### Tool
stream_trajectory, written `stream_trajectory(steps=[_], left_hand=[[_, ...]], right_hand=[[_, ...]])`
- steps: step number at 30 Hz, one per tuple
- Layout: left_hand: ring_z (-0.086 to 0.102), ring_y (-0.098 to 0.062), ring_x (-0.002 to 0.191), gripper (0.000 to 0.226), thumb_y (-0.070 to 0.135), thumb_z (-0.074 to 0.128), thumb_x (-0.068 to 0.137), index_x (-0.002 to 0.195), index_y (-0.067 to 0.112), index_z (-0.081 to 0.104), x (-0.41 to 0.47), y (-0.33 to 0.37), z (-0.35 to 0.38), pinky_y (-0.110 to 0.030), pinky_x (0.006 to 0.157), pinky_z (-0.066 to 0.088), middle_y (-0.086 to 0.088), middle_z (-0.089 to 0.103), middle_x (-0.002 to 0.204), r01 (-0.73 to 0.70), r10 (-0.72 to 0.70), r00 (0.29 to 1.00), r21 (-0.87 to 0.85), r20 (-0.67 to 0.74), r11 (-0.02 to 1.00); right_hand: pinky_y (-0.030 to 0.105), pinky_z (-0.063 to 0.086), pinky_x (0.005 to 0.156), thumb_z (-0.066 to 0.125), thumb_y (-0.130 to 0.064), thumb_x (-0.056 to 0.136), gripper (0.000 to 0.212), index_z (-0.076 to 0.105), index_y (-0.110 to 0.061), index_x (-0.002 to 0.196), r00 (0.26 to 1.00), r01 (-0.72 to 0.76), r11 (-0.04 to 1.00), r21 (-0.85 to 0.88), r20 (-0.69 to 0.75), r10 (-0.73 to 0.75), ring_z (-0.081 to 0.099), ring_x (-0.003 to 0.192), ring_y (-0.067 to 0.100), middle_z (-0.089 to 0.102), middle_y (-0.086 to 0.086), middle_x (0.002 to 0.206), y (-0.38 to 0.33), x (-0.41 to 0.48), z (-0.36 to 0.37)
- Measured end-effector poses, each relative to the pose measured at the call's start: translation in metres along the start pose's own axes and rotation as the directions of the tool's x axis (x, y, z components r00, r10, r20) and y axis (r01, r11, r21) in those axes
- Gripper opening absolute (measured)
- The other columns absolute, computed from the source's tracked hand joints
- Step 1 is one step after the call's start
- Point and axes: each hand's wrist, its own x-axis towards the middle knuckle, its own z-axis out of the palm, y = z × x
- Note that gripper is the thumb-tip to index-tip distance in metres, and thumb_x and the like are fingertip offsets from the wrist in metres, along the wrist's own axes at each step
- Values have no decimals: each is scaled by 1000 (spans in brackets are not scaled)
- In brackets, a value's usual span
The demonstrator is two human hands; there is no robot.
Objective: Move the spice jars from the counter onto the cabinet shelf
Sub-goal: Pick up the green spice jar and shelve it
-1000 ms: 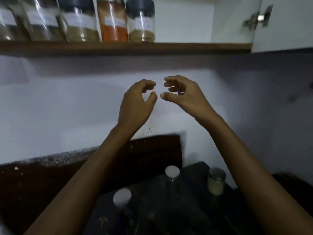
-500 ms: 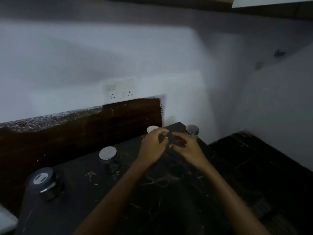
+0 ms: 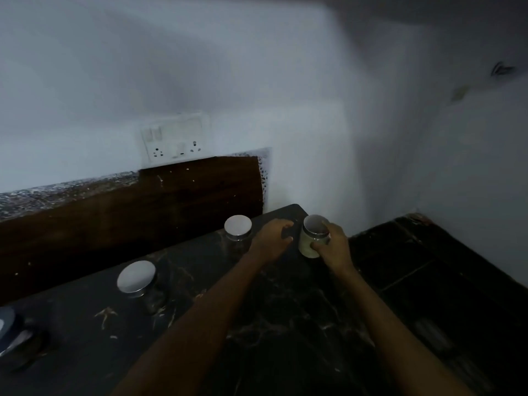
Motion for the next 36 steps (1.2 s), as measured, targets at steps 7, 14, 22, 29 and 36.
stream_trajectory(steps=[7,14,22,29,36], left_hand=[[50,-29,122,34,5,49,94,127,1,51,68,-1,39,-31,100,37,-17,54,131,48,-48,991,0,124,999],[37,-24,135,51,8,51,93,141,4,34,88,-8,71,-27,110,25,-16,39,146,117,-106,986,-86,129,989],[50,-23,124,48,8,52,93,140,5,39,84,-19,63,-33,106,39,-14,50,138,89,-114,992,-335,-56,938],[54,-25,117,31,18,39,101,122,5,57,42,-11,3,-31,96,45,-14,58,126,49,-106,992,-563,-69,825],[62,-17,107,44,45,27,100,113,21,62,-49,17,-56,-36,98,47,-5,68,110,128,-133,990,-774,57,620]], right_hand=[[44,31,107,75,-27,76,84,29,-14,144,998,-20,979,-202,57,33,28,135,36,24,15,150,37,84,33],[34,35,99,74,-31,76,74,39,-6,137,1000,22,976,-217,19,-18,41,123,30,44,16,135,58,99,44],[46,39,104,80,-33,69,85,36,-13,140,996,67,995,-69,58,-63,42,127,29,44,11,139,44,86,24],[35,45,99,81,-32,68,71,49,-14,129,986,129,989,74,97,-136,49,120,24,52,5,132,-23,40,-6],[10,48,73,77,-19,72,44,63,-15,113,922,269,911,314,190,-337,58,100,8,63,-4,112,-106,-36,-43]])
